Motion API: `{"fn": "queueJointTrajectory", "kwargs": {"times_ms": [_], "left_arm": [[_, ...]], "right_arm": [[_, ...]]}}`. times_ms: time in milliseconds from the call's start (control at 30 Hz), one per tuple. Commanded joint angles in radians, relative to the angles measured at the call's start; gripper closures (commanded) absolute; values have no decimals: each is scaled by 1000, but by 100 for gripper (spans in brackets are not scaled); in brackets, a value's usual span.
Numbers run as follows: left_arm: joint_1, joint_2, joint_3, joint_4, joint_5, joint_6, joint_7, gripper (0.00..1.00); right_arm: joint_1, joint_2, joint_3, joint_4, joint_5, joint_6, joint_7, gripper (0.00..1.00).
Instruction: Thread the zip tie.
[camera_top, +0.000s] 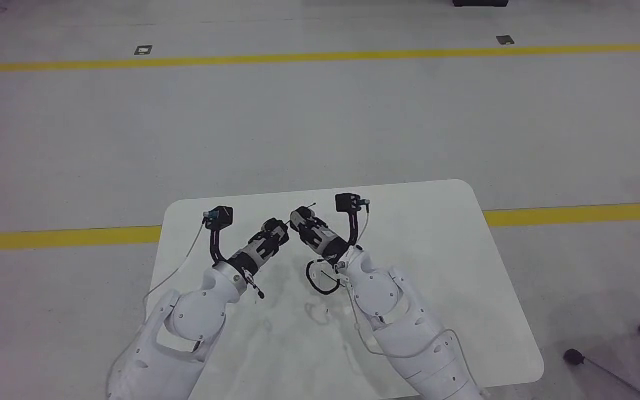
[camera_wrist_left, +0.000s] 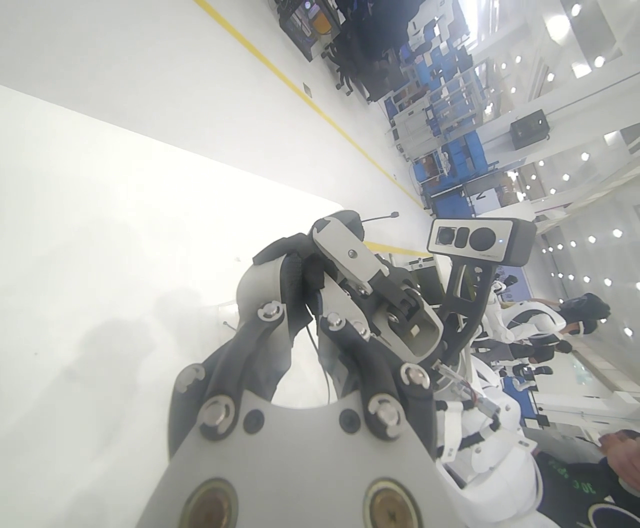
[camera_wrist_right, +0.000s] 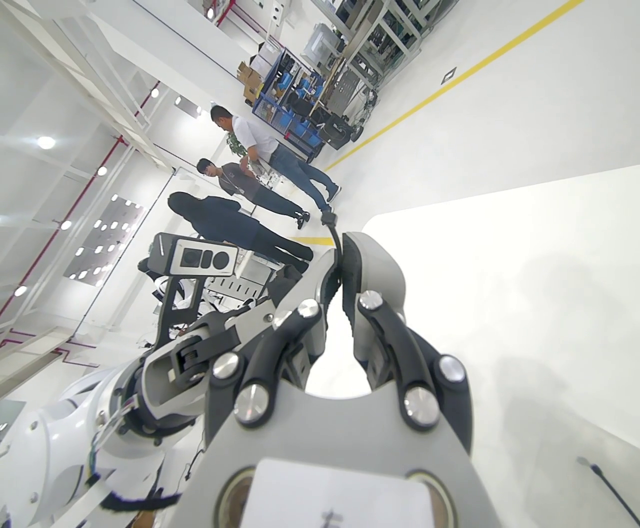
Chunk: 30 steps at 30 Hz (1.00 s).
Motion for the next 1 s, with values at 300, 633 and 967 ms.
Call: {"fn": "queueJointTrajectory", "kwargs": {"times_ms": [300,633,967], "left_arm": [[-15,1,2,13,-14,-11,4,100],[5,6,-12,-2,-28,-24,14,100],[14,9,-20,-10,-43,-31,14,100]], "right_arm": [[11,6,-5,10,-1,-19,1,100],[11,8,-16,11,-13,-2,-29,100],[11,10,-25,9,-14,3,-45,100]]}}
